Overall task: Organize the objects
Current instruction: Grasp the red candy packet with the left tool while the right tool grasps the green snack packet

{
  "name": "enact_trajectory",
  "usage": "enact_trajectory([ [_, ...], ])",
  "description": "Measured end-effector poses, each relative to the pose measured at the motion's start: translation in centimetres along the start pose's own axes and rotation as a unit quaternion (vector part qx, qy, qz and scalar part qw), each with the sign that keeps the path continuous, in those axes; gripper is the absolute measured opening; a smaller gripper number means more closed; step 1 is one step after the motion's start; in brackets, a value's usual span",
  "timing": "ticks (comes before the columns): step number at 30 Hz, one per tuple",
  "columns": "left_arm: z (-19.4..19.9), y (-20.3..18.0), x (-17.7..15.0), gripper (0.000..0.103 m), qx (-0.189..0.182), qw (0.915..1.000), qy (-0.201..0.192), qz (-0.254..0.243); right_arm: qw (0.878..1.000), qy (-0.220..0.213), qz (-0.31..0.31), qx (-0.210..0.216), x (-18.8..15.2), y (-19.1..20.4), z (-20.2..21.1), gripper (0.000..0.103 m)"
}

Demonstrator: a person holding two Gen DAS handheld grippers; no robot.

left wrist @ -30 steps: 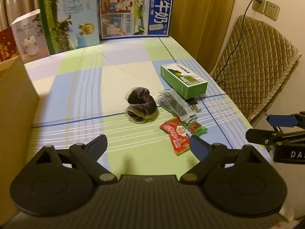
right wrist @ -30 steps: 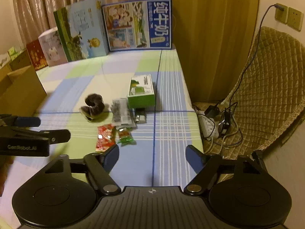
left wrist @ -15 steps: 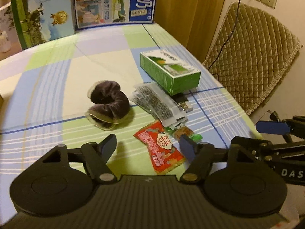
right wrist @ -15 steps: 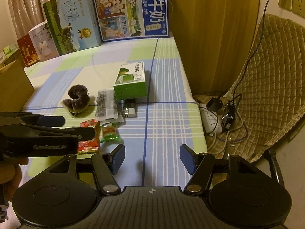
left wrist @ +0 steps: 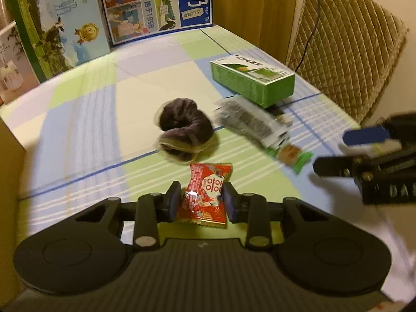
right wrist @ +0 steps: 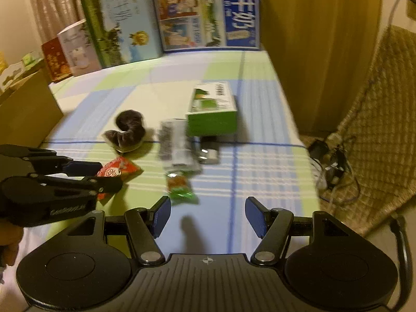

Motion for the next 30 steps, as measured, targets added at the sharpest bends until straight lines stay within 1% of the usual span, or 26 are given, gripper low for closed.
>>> enact_trajectory([
  [2, 0.5, 0.7, -0.5, 0.030, 0.006, 1.0000, 0.000, -0.006, 1.000, 0.003, 0.009, 0.005, 0.1, 0.9, -0.7, 0.054],
  [6, 0.9, 1.4, -1.4, 0.030, 0.001, 1.0000, -0.001, 0.001, 1.000, 0.008, 0.020, 0.008, 0.2, 2.1, -2.4, 0.048],
  [10, 0.8, 1.3, -1.5, 0.030, -0.005, 0.9999, -0.013, 0.003, 0.999, 0.011, 0.028, -0.012, 0.2, 2.4, -3.8, 0.035],
  [11, 0.8, 1.3, -1.5, 0.031, -0.006, 0.9999, -0.016, 0.001, 0.999, 0.007, 0.031, -0.015, 0.2, 2.5, -3.9, 0.034],
  [16, 0.3, 1.6, -1.6, 0.032, -0.011, 0.9997, -0.021, 0.006, 0.999, -0.008, 0.044, -0.031, -0.1, 2.8, -4.3, 0.032],
  [19, 0.3, 1.6, -1.6, 0.031, -0.011, 0.9997, -0.023, 0.002, 0.998, -0.012, 0.036, -0.045, -0.2, 2.8, -4.2, 0.024],
  [20, 0.2, 1.5, -1.6, 0.031, -0.013, 0.9997, -0.023, 0.000, 0.998, -0.013, 0.033, -0.048, -0.3, 2.8, -4.1, 0.024],
  [22, 0.3, 1.4, -1.6, 0.026, -0.015, 0.9996, -0.023, -0.003, 0.998, -0.018, 0.028, -0.054, -0.5, 2.9, -4.0, 0.023],
  [23, 0.3, 1.4, -1.6, 0.026, -0.015, 0.9996, -0.023, -0.003, 0.998, -0.019, 0.028, -0.055, -0.6, 3.0, -3.9, 0.022],
  [30, 1.0, 0.9, -2.0, 0.023, -0.012, 0.9997, -0.019, -0.005, 0.999, -0.001, 0.013, -0.050, -1.2, 2.7, -2.9, 0.021],
])
Point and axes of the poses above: each gripper's, at about its wrist camera, not at the fingertips, and z roughly against the way its jaws point, y to its left, x to its top, the point moved 10 cm from there along -z, roughly the way its jaws point, and after that the axes turned 12 degrees about -z, right-handed, at the moved point
